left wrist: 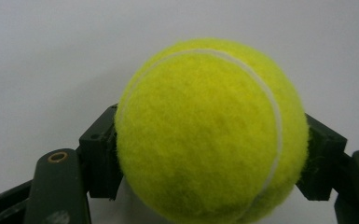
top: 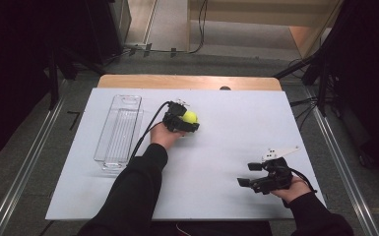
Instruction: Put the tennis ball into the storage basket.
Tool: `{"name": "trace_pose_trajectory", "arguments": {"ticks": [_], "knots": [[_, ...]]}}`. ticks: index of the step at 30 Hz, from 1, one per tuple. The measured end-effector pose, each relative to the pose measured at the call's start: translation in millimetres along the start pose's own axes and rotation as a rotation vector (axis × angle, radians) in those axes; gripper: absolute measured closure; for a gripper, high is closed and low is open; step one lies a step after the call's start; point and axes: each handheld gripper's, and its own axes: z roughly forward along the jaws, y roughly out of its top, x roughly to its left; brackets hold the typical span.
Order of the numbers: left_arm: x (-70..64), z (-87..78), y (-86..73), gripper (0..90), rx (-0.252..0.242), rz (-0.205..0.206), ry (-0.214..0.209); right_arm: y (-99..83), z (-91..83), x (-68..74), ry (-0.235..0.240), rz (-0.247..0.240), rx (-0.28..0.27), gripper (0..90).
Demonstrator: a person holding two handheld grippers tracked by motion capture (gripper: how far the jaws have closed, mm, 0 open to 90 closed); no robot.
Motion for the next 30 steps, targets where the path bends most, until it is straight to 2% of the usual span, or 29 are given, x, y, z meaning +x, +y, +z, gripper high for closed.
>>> {"name": "trace_pose_trajectory", "arguments": {"ticks": [14, 24, 30], "knots": [[-3.5, -13.2, 6.6, 26.0, 0.0, 0.008, -0.014, 0.1, 0.0, 0.2, -0.002, 0.002, -0.001, 19.7], [-7.0, -21.1, 11.2, 26.0, -0.001, -0.001, -0.026, 0.0, 0.0, -0.2, -0.003, 0.001, 0.0, 19.7], [-8.9, -28.6, 12.6, 25.9, 0.003, 0.012, -0.024, 0.2, -0.2, -0.2, -0.005, 0.003, -0.003, 19.7]]}}
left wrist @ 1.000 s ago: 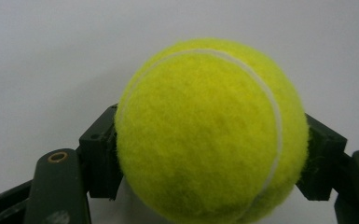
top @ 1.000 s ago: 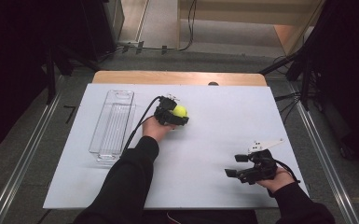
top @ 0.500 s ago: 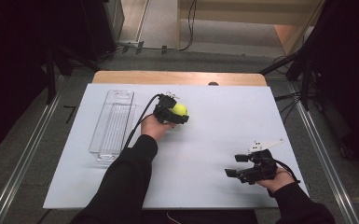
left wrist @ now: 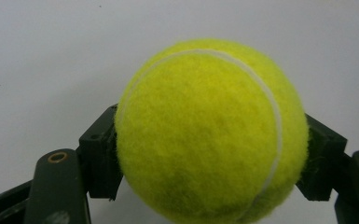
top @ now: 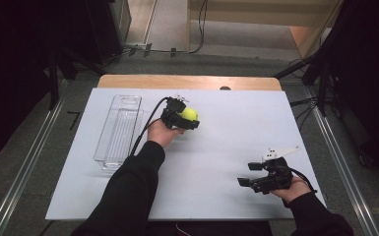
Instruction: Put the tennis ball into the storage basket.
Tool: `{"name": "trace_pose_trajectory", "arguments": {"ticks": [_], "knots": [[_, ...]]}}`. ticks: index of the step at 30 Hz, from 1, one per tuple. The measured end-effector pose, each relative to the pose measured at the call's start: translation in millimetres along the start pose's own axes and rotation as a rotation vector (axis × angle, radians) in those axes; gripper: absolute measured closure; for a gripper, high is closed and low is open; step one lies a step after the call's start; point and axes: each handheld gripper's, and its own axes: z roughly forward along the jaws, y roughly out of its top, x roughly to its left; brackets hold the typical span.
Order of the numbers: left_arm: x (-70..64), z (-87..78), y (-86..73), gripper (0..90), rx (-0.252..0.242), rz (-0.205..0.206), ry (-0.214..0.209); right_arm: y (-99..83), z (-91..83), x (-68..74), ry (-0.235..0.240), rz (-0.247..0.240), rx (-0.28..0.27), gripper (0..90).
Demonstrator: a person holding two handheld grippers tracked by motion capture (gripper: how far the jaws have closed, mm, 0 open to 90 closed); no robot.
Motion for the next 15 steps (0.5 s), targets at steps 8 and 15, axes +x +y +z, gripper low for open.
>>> {"name": "trace_pose_trajectory", "arguments": {"ticks": [8, 15], "knots": [[-4.9, -8.7, 1.7, 25.9, 0.009, 0.008, -0.02, 0.0, 0.3, 0.0, -0.002, 0.0, 0.003, 19.7], [-8.6, -16.1, 2.4, 25.9, 0.016, 0.011, -0.03, -0.2, 0.1, -0.2, -0.002, 0.0, 0.003, 19.6]]}}
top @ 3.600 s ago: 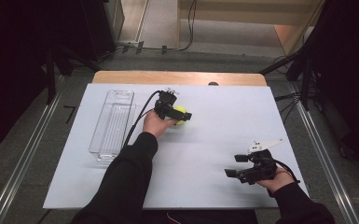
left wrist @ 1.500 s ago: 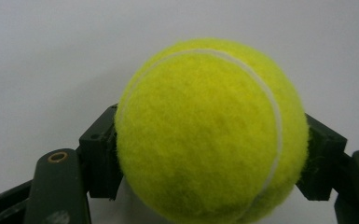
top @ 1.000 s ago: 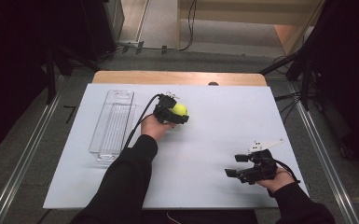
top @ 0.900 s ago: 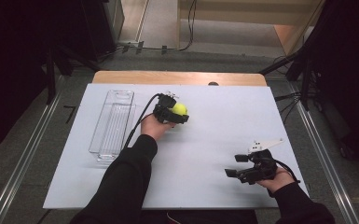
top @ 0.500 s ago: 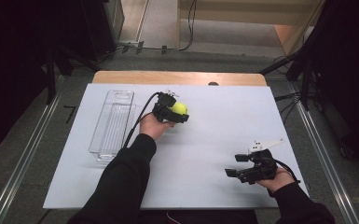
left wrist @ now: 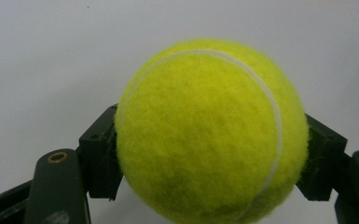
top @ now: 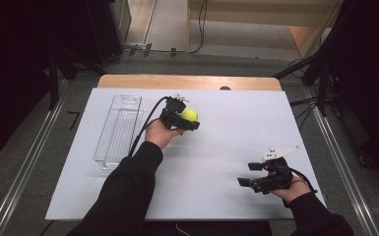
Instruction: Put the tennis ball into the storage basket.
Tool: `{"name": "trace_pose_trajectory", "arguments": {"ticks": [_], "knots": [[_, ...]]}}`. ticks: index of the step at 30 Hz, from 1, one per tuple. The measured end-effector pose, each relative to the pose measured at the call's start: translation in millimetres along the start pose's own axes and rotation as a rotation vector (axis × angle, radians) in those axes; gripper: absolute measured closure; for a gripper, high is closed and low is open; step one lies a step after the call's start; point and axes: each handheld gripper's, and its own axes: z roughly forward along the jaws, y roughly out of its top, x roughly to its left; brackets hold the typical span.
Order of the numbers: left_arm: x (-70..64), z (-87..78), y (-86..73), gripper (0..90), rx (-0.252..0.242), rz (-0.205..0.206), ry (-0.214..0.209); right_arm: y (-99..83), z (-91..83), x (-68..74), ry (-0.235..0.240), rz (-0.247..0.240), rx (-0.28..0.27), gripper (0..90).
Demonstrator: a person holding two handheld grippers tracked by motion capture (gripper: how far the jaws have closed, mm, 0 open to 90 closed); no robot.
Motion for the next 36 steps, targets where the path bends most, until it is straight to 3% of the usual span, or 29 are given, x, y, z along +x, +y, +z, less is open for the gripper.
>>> {"name": "trace_pose_trajectory", "arguments": {"ticks": [8, 22, 36], "knots": [[-6.0, -10.6, 0.8, 25.9, -0.008, 0.016, -0.02, 0.2, 0.0, 0.0, -0.001, 0.001, -0.001, 19.7], [-10.6, -27.1, -2.1, 25.9, -0.015, 0.011, -0.043, 0.1, 0.6, -0.4, -0.003, 0.004, 0.002, 19.7], [-5.3, -35.5, -5.0, 25.8, -0.024, -0.003, -0.023, -0.2, -0.7, -0.9, -0.006, 0.001, -0.002, 19.7]]}}
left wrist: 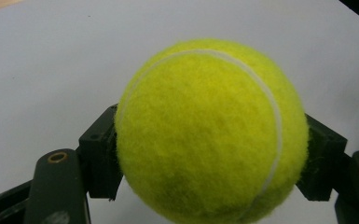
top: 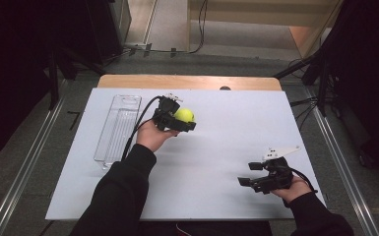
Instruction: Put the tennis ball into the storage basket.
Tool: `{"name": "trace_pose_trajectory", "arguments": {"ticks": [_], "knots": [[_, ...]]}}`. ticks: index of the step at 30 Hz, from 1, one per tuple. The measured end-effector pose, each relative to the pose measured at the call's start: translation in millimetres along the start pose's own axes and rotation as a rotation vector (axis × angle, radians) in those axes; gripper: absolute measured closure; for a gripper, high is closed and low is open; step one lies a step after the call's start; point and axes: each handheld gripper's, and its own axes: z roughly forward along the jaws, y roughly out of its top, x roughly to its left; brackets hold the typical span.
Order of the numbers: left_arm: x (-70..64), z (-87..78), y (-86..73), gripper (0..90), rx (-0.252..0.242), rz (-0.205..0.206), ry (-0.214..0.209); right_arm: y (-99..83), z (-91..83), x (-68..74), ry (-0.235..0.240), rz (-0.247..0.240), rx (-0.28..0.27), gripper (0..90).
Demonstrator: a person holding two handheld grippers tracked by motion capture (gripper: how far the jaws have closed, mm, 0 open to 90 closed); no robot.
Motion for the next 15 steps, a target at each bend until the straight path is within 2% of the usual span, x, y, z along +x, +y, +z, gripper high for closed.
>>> {"name": "trace_pose_trajectory", "arguments": {"ticks": [5, 15], "knots": [[1.8, -1.5, -0.5, 25.8, 0.007, 0.009, 0.016, 0.1, -0.1, -0.1, 0.001, 0.001, 0.0, 19.7], [4.1, -2.0, -2.1, 25.8, 0.016, -0.005, 0.005, 0.3, 0.1, 0.4, 0.004, -0.002, -0.001, 19.7]]}}
